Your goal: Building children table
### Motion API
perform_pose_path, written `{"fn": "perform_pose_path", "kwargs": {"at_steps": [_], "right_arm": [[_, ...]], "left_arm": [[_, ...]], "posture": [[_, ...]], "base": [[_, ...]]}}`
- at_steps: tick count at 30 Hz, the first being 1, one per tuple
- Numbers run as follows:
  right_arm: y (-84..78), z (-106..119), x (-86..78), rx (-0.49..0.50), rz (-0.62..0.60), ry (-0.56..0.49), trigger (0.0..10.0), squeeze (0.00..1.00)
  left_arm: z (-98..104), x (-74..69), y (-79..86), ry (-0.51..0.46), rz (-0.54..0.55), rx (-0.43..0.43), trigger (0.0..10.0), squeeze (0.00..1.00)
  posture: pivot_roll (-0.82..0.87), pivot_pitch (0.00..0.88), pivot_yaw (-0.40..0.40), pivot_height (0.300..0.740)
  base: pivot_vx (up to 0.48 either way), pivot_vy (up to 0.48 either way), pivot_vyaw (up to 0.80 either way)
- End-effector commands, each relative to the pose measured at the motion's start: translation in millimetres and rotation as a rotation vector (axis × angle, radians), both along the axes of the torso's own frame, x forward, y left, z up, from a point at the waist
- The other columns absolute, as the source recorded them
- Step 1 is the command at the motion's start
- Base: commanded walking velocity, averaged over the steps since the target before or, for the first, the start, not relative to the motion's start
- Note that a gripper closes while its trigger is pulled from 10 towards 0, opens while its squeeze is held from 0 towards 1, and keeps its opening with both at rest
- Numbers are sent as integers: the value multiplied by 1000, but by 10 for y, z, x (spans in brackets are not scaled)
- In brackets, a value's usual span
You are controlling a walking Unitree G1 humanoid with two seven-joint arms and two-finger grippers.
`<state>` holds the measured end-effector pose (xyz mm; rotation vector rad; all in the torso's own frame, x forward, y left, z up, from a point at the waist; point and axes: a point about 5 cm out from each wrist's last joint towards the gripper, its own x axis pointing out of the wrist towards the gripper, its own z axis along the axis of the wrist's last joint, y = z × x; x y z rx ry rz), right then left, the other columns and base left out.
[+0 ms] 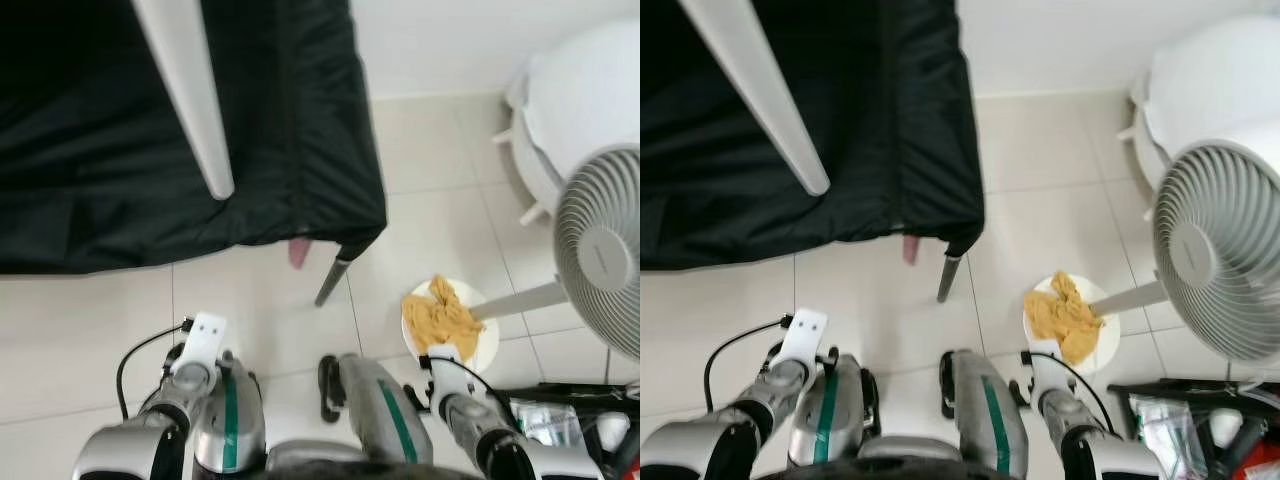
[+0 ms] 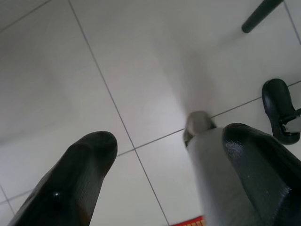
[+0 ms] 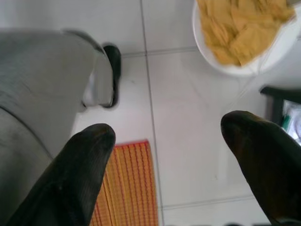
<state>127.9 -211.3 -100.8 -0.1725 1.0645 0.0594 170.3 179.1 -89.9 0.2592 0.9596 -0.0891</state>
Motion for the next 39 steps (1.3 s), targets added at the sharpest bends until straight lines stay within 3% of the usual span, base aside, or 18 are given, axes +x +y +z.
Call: {"fn": "perform_pose_path", "kwargs": {"at_steps": [1,14,26,39], "right_arm": [[47,-24,-42,15,-2,21,10000,0],[48,-8,8,13,0,6,10000,0],[61,-1,34,5,18,-2,10000,0],[57,10,69,0,22,-8,10000,0]], "left_arm": [[-42,-95,39,41,14,1,10000,0],[-31,-57,-1,33,21,-16,10000,0],[-60,-124,-20,52,21,-32,10000,0],[-51,-98,-34,48,6,-26,10000,0]], "posture": [[82,64,-35,740],[90,43,-37,740],[99,14,-45,740],[95,0,-53,740]], "base": [[0,0,-725],[0,0,-648],[0,0,0],[0,0,0]]}}
